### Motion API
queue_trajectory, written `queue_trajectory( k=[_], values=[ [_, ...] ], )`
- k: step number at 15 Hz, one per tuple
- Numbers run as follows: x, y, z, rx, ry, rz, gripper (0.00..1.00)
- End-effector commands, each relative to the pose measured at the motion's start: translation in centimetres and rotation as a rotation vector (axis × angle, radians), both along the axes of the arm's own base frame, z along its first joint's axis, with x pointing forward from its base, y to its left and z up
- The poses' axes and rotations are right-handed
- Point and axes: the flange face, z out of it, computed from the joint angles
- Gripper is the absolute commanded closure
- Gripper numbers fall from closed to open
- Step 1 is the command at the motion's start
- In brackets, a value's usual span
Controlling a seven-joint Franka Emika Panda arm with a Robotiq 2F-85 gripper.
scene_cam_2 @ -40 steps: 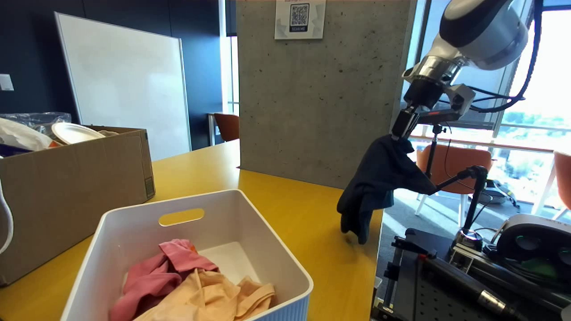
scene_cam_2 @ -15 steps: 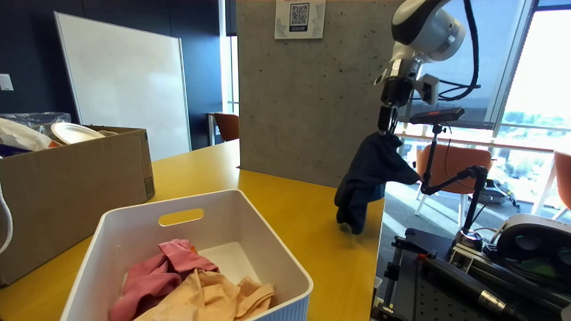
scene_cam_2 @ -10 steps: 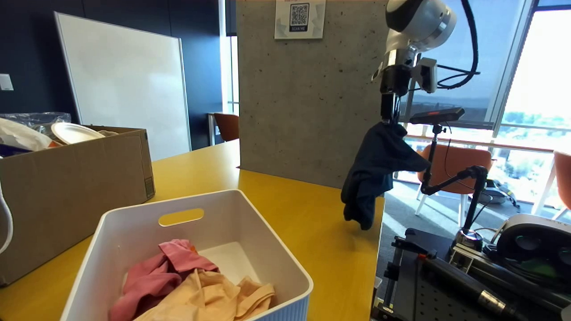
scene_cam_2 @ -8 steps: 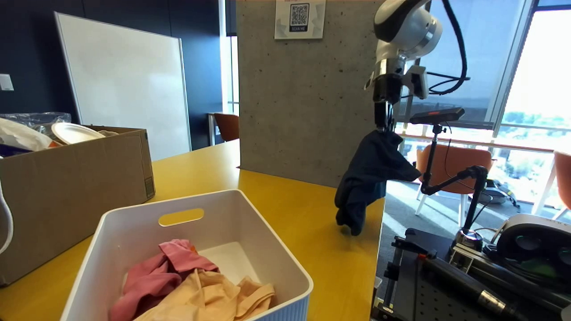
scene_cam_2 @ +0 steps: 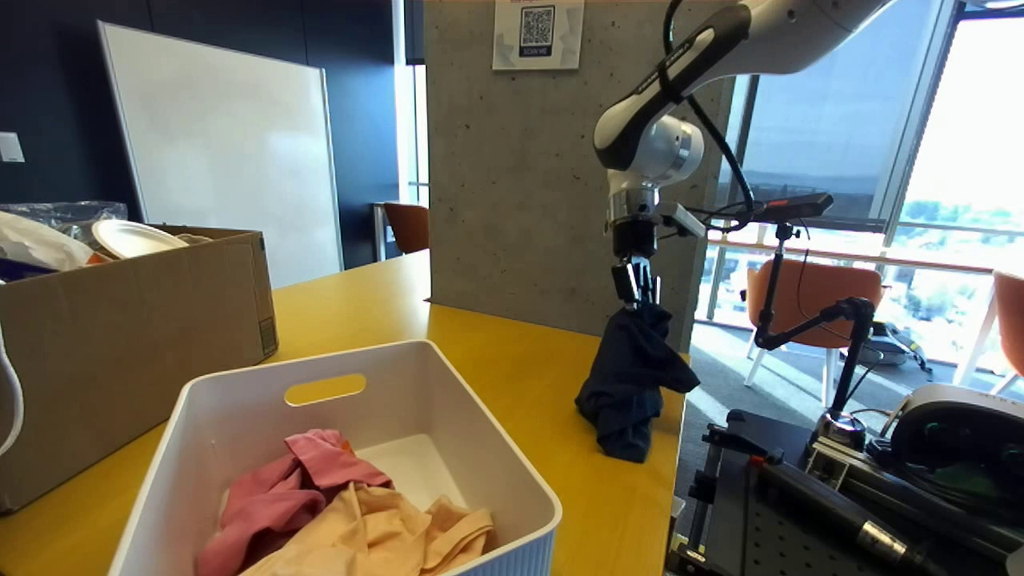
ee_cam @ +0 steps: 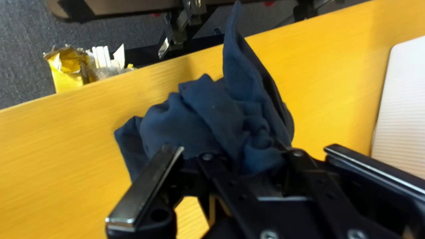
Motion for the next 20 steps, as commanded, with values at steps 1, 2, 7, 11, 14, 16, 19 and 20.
queue_trajectory(
  k=[1,2,7,11,14,16,19,20],
  values=[
    [2.2,-0.3,1.1,-0.147,-0.104,-0.024,0.96],
    [2.5,-0.2,1.4,-0.174,-0.135,-0.02,0.96],
    [4.2,0.0,2.3,-0.255,-0.232,-0.009,0.96],
    [4.2,1.0,2.5,-0.296,-0.279,0.011,0.96],
    [1.8,1.1,6.5,-0.321,-0.329,0.015,0.96],
    [0.0,0.6,10.0,-0.276,-0.332,0.013,0.96],
    [-2.6,0.2,15.5,-0.118,-0.317,0.047,0.96],
    [-3.2,0.0,16.7,-0.05,-0.306,0.063,0.96]
  ],
)
